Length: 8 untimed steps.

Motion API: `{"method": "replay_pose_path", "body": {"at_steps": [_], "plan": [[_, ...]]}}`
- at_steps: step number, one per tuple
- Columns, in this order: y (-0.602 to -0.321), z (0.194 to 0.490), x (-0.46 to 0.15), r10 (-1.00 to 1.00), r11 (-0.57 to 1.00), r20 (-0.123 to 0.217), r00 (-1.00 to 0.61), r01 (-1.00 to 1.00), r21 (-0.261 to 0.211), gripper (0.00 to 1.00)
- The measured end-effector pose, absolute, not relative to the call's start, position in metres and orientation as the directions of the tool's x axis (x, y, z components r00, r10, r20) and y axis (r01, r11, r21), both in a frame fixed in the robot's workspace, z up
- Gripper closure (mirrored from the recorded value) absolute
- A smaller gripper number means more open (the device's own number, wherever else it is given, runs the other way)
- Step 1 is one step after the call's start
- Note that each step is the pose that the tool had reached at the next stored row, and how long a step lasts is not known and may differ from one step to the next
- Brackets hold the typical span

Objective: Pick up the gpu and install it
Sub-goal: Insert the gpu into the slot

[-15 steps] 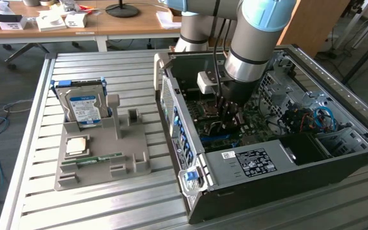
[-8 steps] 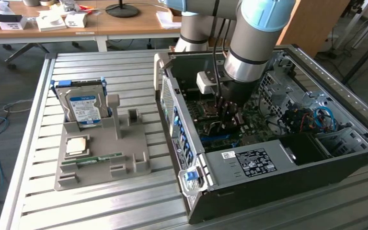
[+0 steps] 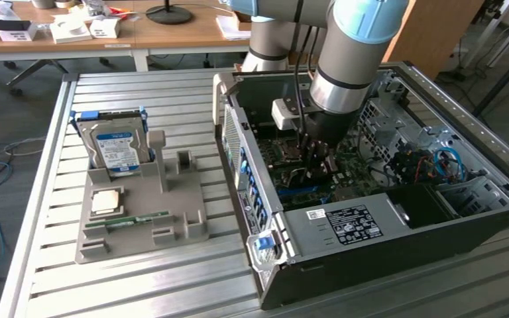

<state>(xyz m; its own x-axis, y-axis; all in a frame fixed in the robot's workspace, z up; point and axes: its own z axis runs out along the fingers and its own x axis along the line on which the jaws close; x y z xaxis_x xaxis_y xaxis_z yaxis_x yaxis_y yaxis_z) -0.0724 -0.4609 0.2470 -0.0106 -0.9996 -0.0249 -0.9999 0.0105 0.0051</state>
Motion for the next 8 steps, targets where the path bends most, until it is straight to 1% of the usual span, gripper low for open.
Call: {"method": "replay_pose_path", "body": {"at_steps": [1, 3, 4, 8], "plan": [[-0.4609, 0.2470, -0.0724, -1.000, 0.011, -0.025, -0.011, -1.000, 0.005, 0.72], [-0.4609, 0.2470, -0.0724, -1.000, 0.011, -0.025, -0.011, -1.000, 0.005, 0.72], [-0.4609, 0.2470, -0.0724, -1.000, 0.011, -0.025, -0.011, -1.000, 0.005, 0.66], [-0.4609, 0.2470, -0.0724, -1.000, 0.011, -0.025, -0.011, -1.000, 0.005, 0.66]]}}
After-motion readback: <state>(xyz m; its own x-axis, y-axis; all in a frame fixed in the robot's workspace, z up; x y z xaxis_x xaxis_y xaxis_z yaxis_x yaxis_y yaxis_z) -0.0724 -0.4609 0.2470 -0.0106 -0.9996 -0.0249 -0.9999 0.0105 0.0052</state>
